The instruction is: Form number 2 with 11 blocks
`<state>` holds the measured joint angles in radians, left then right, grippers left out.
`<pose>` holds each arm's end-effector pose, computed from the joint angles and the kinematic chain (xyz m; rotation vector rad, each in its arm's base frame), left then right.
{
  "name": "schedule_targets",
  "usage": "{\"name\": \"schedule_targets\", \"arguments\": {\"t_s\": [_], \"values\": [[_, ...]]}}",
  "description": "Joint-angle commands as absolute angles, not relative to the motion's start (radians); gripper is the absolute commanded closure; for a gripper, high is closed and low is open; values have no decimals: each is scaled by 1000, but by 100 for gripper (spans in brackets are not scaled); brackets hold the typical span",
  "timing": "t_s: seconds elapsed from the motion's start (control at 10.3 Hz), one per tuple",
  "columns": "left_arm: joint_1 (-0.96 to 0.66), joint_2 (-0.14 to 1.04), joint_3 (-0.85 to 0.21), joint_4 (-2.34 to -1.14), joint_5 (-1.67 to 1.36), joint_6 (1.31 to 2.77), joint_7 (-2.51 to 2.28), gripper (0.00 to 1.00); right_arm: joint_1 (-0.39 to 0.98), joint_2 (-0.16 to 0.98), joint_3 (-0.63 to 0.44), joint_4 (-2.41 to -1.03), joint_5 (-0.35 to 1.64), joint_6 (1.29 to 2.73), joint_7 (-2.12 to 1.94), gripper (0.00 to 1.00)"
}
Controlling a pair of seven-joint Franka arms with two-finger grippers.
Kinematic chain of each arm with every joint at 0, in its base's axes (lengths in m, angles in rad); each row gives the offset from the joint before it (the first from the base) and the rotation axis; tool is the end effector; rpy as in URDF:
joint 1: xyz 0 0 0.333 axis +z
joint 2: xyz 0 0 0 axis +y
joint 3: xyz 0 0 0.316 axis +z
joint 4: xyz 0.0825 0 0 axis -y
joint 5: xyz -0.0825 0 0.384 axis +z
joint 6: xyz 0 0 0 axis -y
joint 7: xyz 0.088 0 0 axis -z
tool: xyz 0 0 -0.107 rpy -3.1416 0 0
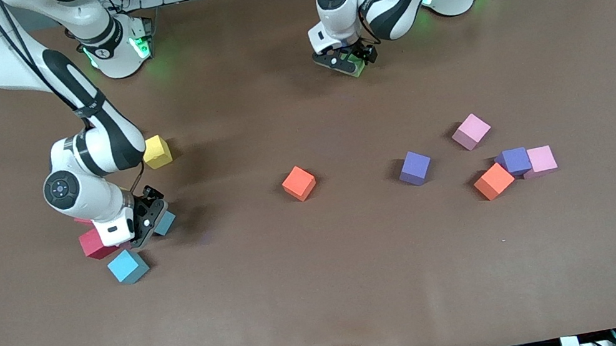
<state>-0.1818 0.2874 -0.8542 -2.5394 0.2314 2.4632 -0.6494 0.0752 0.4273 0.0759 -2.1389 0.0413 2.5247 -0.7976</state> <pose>0.1973 -0.3796 0.1854 -2.8730 0.8779 0.3513 0.5614 0.0854 0.1992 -2.7647 -1.3498 0.0327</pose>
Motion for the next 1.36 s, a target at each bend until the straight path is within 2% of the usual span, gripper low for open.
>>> {"name": "schedule_targets", "arguments": {"t_s": [0.0, 0.29, 0.39, 0.68, 0.97, 1.26], "values": [[-184, 298, -832, -2531, 262, 2477, -718, 100, 72, 407, 92, -2148, 54, 2520, -810, 67], [-234, 385, -824, -2435, 255, 2477, -1067, 100, 81, 394, 101, -2016, 144, 2319, -789, 70], [-262, 387, -822, -2412, 249, 2477, -1136, 100, 98, 378, 98, -2008, 191, 2294, -751, 70], [-334, 396, -821, -2340, 163, 2477, -1265, 100, 164, 315, 98, -2017, 195, 2240, -469, 70], [-495, 484, -703, -2217, 146, 2477, -1327, 97, 215, 281, 98, -2045, 193, 2210, -264, 70], [-535, 522, -681, -2194, 187, 2477, -1303, 95, 247, 239, 98, -2118, 196, 2220, -233, 70]]}}
